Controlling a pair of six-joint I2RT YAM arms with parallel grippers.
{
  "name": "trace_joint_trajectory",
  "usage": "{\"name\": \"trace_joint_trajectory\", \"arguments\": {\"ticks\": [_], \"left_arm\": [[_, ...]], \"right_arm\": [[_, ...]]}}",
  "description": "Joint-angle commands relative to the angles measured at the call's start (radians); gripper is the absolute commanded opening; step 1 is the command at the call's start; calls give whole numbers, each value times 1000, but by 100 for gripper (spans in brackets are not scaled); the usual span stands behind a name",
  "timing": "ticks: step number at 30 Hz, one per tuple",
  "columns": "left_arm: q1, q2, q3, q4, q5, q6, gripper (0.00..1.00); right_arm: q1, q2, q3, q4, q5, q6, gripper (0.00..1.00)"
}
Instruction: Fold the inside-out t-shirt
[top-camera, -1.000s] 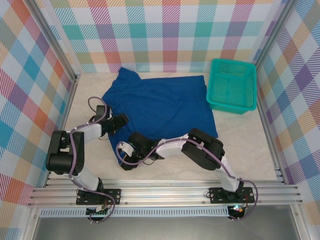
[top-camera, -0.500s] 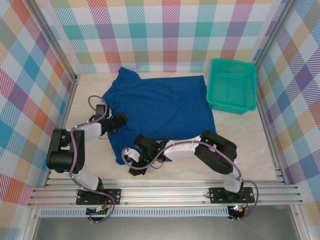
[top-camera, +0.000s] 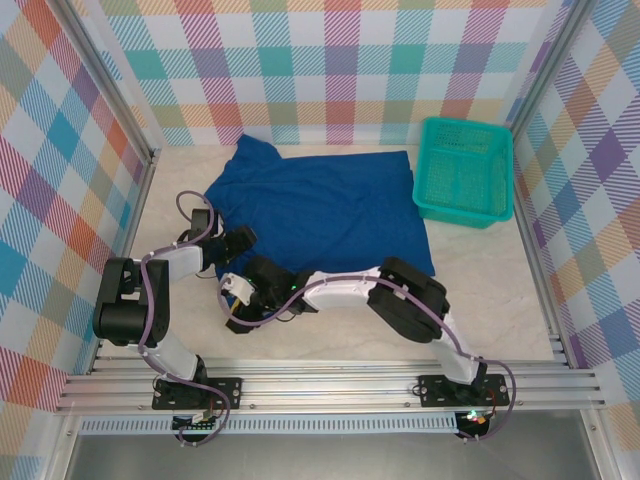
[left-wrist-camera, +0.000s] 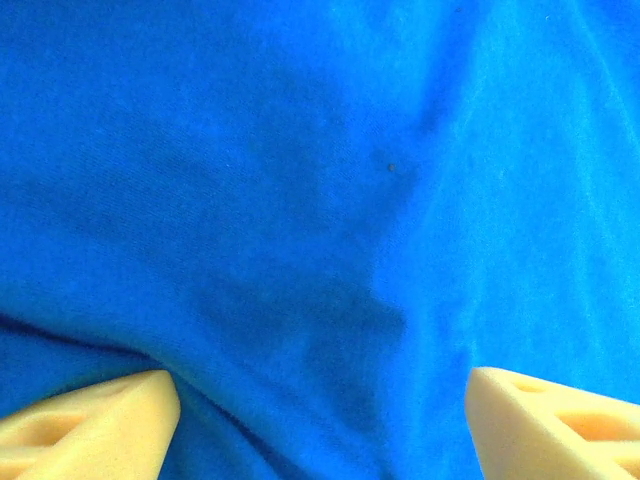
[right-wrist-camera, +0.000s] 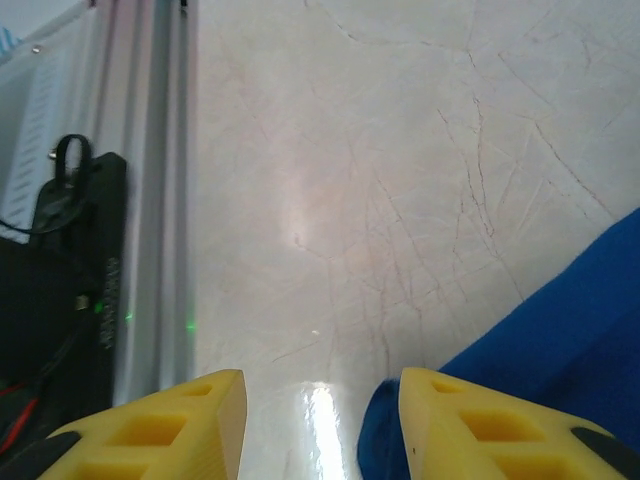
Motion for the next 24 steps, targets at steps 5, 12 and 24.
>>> {"name": "trace_joint_trajectory", "arguments": {"ticks": [5,12,24], "left_arm": [[18,34,-2,-67,-10,23,77],[18,44,3,-74,-22,28,77],[17,37,11,-91,-38,40,77]], "right_arm": [[23,92,65,-73,16,-29,35],[35,14,-31,-125,-69,-57,9],[50,-137,-125,-107,-185,-67,14]]}}
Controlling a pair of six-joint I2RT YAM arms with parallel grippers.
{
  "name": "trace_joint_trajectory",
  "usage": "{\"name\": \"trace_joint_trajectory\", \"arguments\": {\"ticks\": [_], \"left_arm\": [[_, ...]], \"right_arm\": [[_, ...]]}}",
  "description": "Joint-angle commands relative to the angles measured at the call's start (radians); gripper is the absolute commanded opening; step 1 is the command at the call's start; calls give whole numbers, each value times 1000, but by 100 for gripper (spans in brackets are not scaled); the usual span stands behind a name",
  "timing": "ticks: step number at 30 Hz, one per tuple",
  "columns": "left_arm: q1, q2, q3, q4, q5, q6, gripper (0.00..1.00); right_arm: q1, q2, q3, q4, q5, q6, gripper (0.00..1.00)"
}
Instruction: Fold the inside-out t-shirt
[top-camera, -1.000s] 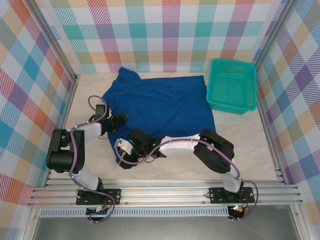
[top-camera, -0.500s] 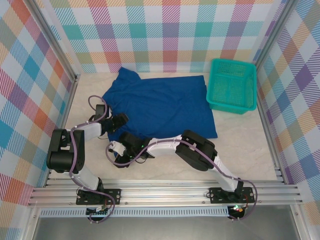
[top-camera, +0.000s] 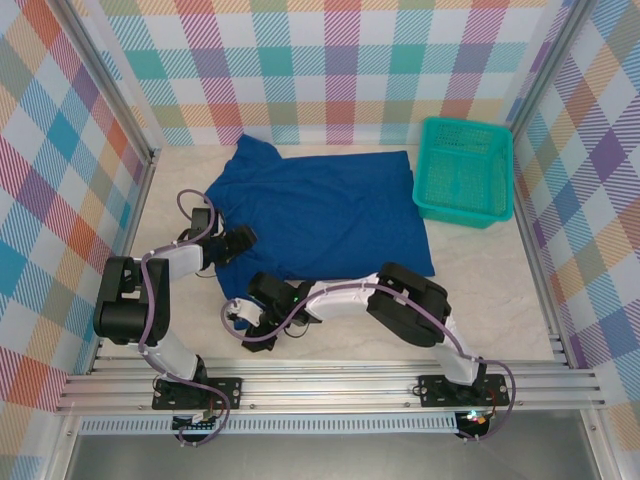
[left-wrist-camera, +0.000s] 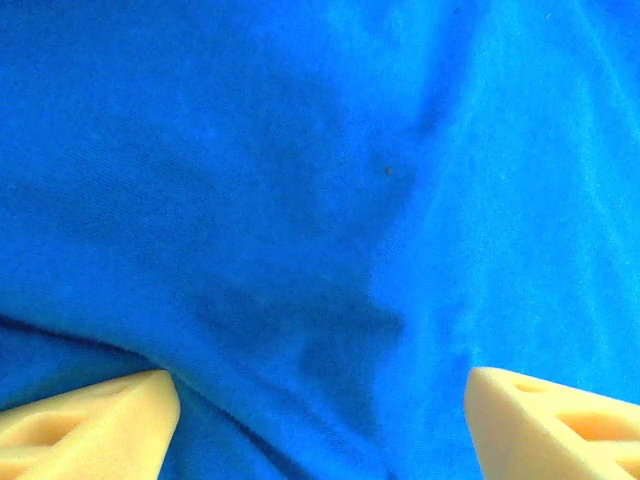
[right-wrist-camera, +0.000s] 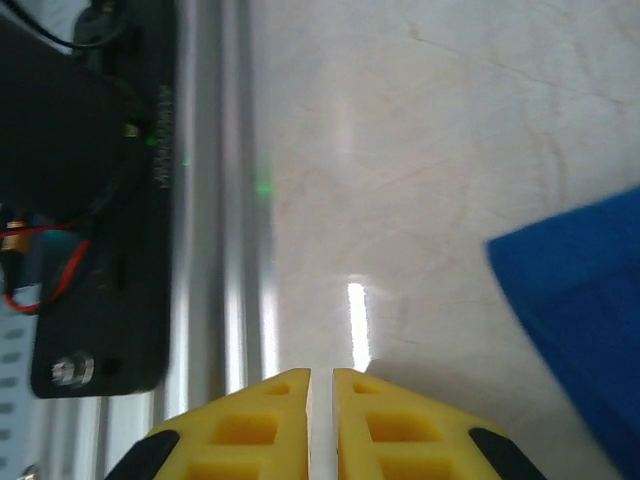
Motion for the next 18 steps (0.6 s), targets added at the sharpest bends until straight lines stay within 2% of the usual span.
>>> {"name": "trace_joint_trajectory", "arguments": {"ticks": [1,7,12,14,18], "left_arm": [[18,24,1,-85,-33,20,77],[17,-78,-1,-100,-3,8,80],[-4,-262,-23,-142,-24,-19,83],[-16,-347,-57,-182,-60,-40,83],[-53,-532,-166,-373,-150,-69,83]], "right_arm": [[9,-99,-28,23,-69,-9,14],[-60,-311,-207,47,51,50,20],[-230,-520,-365,-52,221,198,35],[-313,-587,-408,-116,263,250,36],[-454,-723,-493,-210,359,298,41]]}}
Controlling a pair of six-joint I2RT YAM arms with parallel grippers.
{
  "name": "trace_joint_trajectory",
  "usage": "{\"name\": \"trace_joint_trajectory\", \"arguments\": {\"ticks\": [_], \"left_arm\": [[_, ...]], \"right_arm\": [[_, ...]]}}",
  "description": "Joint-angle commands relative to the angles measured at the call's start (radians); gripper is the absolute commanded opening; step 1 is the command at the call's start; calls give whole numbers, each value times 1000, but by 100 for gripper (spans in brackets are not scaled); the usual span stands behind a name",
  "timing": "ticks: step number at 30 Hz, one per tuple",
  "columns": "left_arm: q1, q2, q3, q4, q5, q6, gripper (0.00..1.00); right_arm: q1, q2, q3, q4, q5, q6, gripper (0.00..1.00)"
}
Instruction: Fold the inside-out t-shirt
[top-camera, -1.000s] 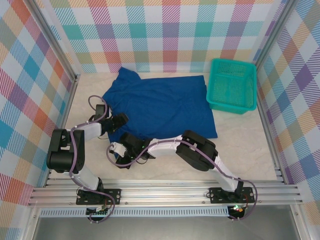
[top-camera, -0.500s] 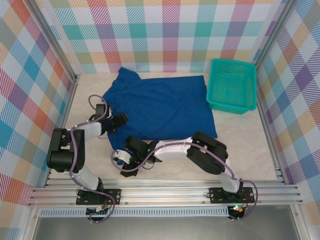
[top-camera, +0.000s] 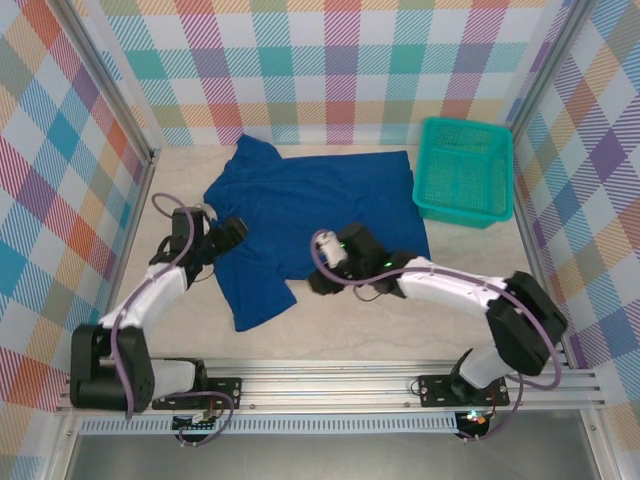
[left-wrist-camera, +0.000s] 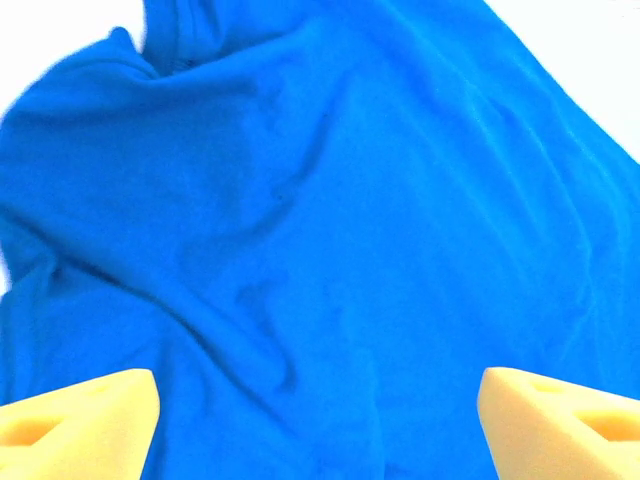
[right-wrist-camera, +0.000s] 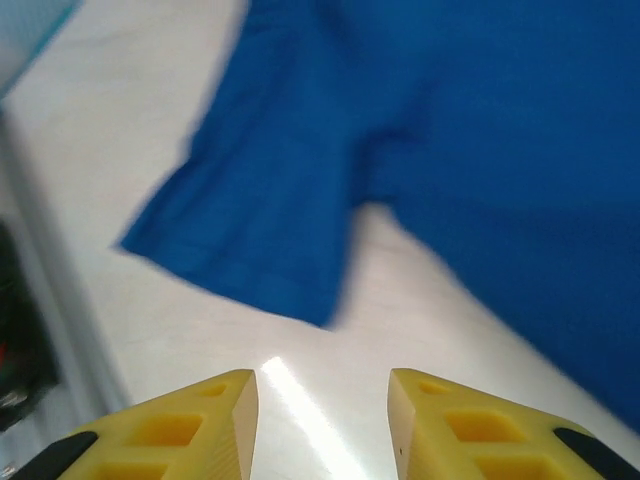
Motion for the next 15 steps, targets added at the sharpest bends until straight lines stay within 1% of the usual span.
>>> {"name": "trace_joint_trajectory", "arguments": {"ticks": [1,3,5,7,9,11,13,15], "left_arm": [[-40,-125,-94,-266,-102,-39,82],[-74,-204,-126,-392,-117,-59,79],[-127,-264,-154,-481,-125,-102,75],[-185,-293,-168,-565,-142,-153,70],[-283,-301,-176,-615,-181,-219,66],[-341,-292,-177,-663,-221,-259,66],[-369,-282,-187,-673,-242,-272,66],[-376,-257,-196,-666,-236,-277,63]], "right_arm": [[-70,-90,-55,-133,120,86,42],[-114,-111,-69,-147,123,86,43],[-137,-116,-66,-162,129,70,43],[-152,-117,-59,-173,138,54,43],[-163,-126,-62,-174,138,43,43],[-171,-136,-76,-165,133,42,43],[-177,-148,-91,-156,121,46,43],[-185,-160,-106,-152,121,46,43]]}}
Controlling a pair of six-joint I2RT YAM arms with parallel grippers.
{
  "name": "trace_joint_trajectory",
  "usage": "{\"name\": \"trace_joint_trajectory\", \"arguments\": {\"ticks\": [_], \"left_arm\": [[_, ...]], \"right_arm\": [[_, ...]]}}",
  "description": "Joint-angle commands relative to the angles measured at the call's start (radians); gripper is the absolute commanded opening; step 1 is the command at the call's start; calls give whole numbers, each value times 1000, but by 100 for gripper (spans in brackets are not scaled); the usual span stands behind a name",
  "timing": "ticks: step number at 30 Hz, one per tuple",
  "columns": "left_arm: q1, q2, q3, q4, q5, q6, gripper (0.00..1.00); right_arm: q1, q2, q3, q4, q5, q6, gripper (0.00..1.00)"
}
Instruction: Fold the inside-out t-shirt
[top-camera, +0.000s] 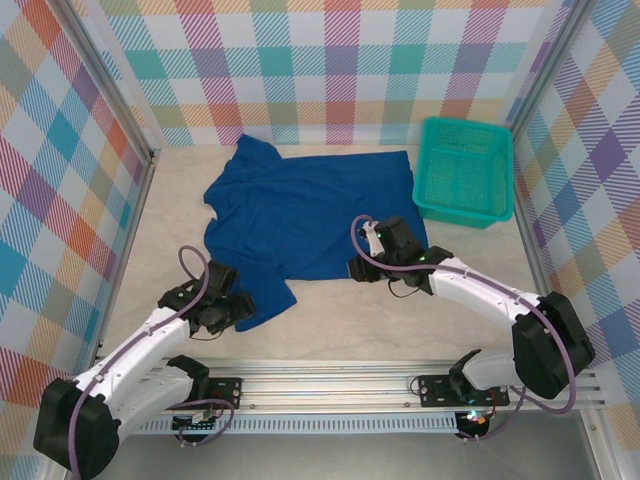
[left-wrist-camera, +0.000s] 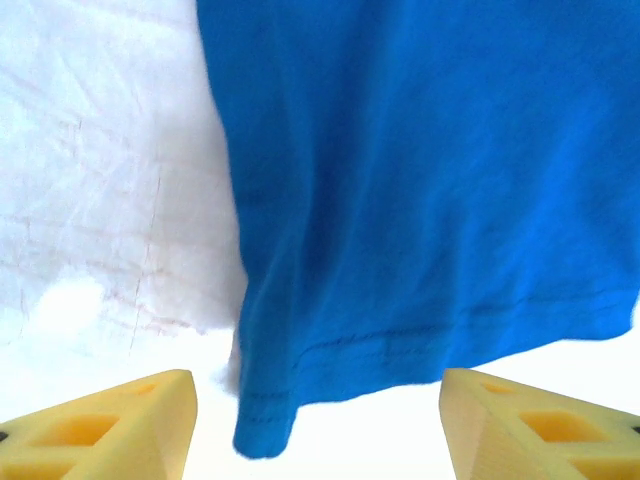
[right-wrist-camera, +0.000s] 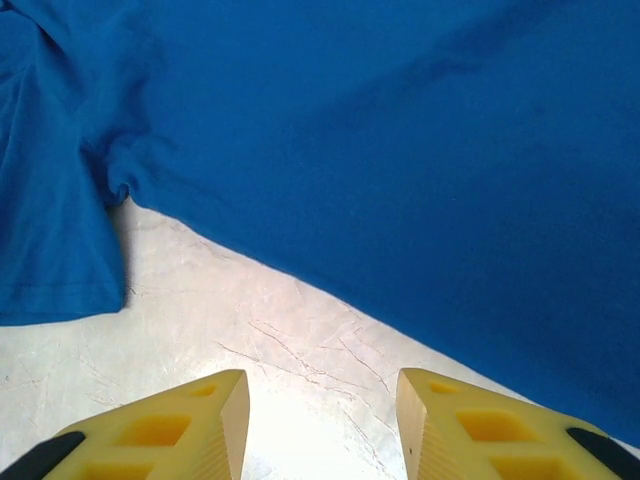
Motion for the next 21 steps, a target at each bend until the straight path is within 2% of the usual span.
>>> {"name": "trace_joint_trajectory", "arguments": {"ticks": [1,5,8,11,14,17,21], "left_arm": [[-16,32,-23,-79,-56,-59,61],[-18,71,-42,4,-31,-40,48],[-17,140,-39,70,-10,-12,35],[-18,178,-35,85,-14,9,23],[-18,147,-31,62,-39,11,13],[-17,86,-27,20,-58,-1,2],[-14,10,-23,-20,-52,-23,0]], "right_arm": [[-14,-35,-30,-12,4,-3,43],[-62,-74,-49,-39,18,4,43],[-100,-101,-56,-53,34,13,44],[-136,-110,-47,-103,98,31,46],[-209,-111,-35,-189,176,90,48],[-303,-107,-39,-261,180,139,52],[-399,-84,-43,-318,181,170,55]]}}
